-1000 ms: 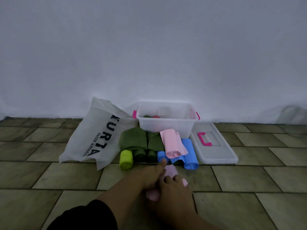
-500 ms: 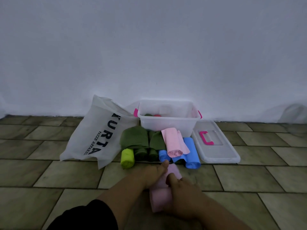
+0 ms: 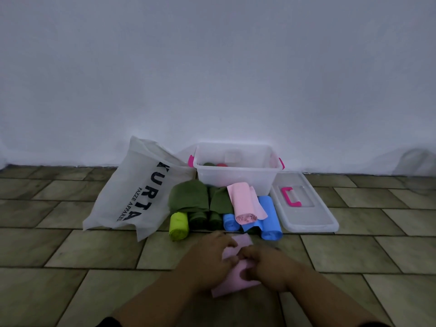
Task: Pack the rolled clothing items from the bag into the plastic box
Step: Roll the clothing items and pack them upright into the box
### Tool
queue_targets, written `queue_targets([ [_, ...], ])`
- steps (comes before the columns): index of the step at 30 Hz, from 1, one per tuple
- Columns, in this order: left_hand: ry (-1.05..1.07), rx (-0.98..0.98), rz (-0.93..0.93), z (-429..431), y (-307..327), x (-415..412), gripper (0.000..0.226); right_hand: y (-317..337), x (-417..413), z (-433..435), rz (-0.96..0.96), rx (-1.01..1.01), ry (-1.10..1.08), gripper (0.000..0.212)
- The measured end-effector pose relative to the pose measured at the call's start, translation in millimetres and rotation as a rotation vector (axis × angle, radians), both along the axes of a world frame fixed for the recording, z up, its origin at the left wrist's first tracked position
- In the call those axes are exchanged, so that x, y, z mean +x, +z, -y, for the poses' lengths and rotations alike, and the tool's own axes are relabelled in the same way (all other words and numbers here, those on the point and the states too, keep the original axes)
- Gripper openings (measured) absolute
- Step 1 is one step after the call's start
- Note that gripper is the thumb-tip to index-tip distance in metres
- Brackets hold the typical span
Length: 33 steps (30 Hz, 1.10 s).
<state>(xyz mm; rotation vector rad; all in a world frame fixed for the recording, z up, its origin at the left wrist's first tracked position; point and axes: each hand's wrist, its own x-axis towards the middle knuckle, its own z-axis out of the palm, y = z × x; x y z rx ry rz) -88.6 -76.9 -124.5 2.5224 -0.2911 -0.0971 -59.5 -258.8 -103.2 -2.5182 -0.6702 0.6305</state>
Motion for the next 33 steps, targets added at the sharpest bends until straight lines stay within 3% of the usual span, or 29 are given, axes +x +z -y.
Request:
queue_targets([
  [3,-0.054,0.096,-0.086,0.0,-13.6,-12.8,0.047,-5.3,0.9,-1.1,-0.002,0.026,-0.015,0.037],
  [11,-0.010,0.088,-0.058,-4.5,-15.0,0.3,0.034,-34.7,-22.6,14.1,0.345,0.108,-0.078,0.050],
  [15,-0.014,0.218,0.160,-2.4,-14.3,-3.2,0.034,-37.2,-16.6,19.3,0.374,0.090,-0.106,0.047],
  [17,-0.073,0.247,0.191,-1.6,-18.9,-7.8,0.050,-35.7,-11.3,20.1,0.365,0.073,-0.121,0.047],
  [20,-0.052,0.240,0.205,-4.3,-20.2,-5.2,0.044,-35.0,-7.8,16.5,0.444,-0.030,-0.087,0.050],
  [27,0.042,0.373,0.041,-2.3,-5.3,18.1,0.042,-35.2,-10.0,8.3,0.606,-0.153,-0.035,0.055],
  [30,0.375,0.144,0.074,8.1,-9.5,10.8,0.057,-26.4,-4.9,1.0,0.606,-0.235,-0.053,0.048],
  [33,0.736,-0.502,-0.161,22.5,-6.2,3.7,0.076,-18.9,-2.9,-6.0,0.536,-0.262,-0.116,0.048],
])
